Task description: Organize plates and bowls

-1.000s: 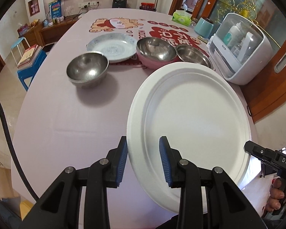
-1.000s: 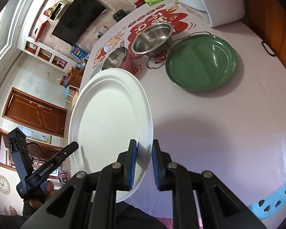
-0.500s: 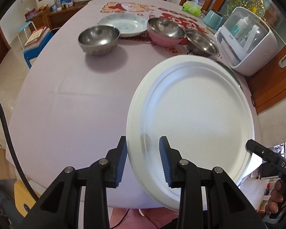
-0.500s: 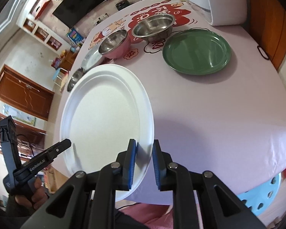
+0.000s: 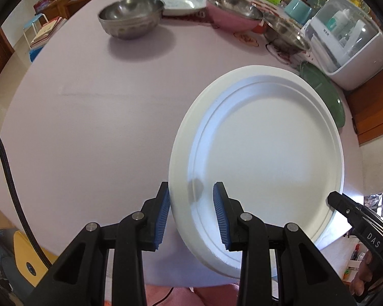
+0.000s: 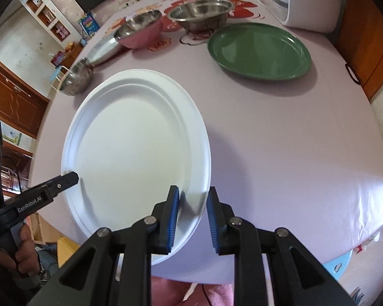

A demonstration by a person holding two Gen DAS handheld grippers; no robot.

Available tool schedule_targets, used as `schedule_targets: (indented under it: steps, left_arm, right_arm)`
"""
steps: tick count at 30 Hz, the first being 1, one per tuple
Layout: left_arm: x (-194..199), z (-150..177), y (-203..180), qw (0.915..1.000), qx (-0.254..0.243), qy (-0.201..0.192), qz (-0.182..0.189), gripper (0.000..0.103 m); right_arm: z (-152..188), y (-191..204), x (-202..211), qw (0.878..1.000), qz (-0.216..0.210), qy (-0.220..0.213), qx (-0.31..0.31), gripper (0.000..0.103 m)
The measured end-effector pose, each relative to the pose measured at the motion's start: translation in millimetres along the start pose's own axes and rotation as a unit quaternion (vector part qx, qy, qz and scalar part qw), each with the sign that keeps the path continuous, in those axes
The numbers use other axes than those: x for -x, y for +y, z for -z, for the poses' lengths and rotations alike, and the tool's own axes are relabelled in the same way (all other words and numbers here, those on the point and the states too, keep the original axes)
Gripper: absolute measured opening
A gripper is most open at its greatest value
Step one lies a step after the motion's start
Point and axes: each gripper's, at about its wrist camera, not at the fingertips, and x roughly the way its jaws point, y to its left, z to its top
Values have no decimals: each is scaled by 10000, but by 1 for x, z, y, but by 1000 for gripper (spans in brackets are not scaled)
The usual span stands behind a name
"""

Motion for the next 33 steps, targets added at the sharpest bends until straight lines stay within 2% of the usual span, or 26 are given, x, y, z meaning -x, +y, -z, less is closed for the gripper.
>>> schedule_targets:
  steps: [13,22,24,25,26,27,28,33]
  left_arm:
    - [-24,-9,-16,9998,14,13,-172,33]
    - [-27,-4,-15,9991,213,65,-367,35]
    - [-27,-4,-17,9988,238,58,-419,36]
    - [-27,-4,-17,9986,276,48,-439,38]
    - [-26,-3,-18,9985,311,39,-456,41]
    - [-24,-3,-17,9983,353,18,-464,49]
    - [-22,-3,-17,9979,416,-37,-487,56]
    - [-9,-1,-14,9959,635,-185,-613,62]
  right_arm:
    - [-18,-6,-24,9985,362,-75,414,27]
    - [-18,-8,-29,9979,200,46,610,28]
    - [-18,-9,-31,9977,135,110,655,33]
    - [-17,-10,-30,9977,89,128,666,37]
    - [-18,-11,-30,9976,61,145,669,45]
    - [-18,-12,-29,9976,22,153,671,51]
    - [-18,-13,-26,9977,-39,141,665,52]
    - [-21,-18,-15,9974,-139,59,699,56]
